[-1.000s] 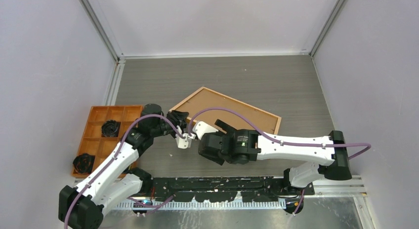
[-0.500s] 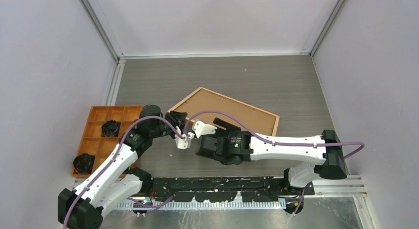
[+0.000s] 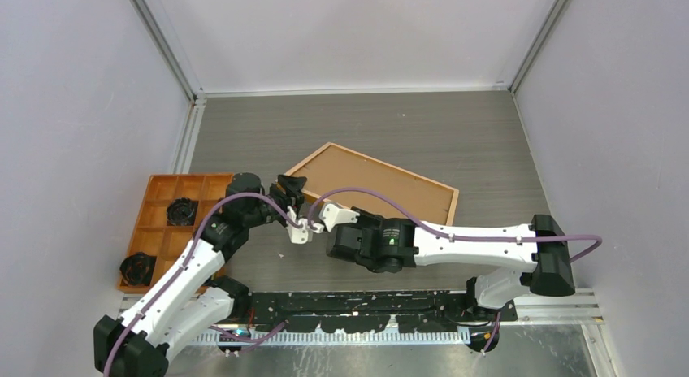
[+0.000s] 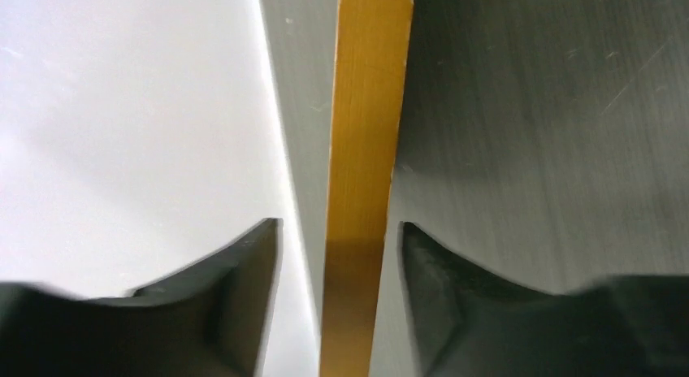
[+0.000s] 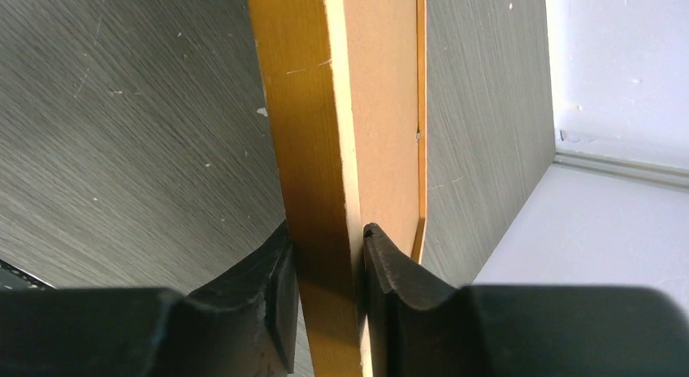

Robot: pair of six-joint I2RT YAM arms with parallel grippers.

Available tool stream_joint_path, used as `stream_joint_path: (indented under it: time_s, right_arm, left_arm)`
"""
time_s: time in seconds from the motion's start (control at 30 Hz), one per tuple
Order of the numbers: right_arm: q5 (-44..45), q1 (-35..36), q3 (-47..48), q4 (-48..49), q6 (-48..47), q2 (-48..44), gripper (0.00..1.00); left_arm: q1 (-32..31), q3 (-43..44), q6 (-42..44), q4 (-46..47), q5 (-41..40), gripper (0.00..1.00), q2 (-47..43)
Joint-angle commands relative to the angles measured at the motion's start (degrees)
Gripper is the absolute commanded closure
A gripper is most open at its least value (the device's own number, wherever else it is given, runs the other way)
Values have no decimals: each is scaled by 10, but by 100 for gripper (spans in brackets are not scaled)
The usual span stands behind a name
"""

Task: Put the photo into the frame
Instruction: Turn over the photo frame at the center of the board.

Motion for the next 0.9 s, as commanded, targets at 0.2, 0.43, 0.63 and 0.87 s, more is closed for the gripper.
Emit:
stream_joint_path:
  time_s: [0.2, 0.43, 0.63, 0.87]
  right_arm:
    - [-16, -37, 52, 38, -2, -49, 80]
    - [-64, -62, 176, 12, 10, -8, 84]
    - [-122, -80, 348, -55, 41, 70, 90]
    - [-246, -154, 577, -174, 120, 166, 91]
  left_arm:
    - [2, 6, -74, 91, -15, 0, -50]
    - [2, 154, -245, 26, -152, 0, -26]
    - [78, 380, -452, -150, -224, 0, 76]
    - [274, 552, -601, -265, -103, 0, 172]
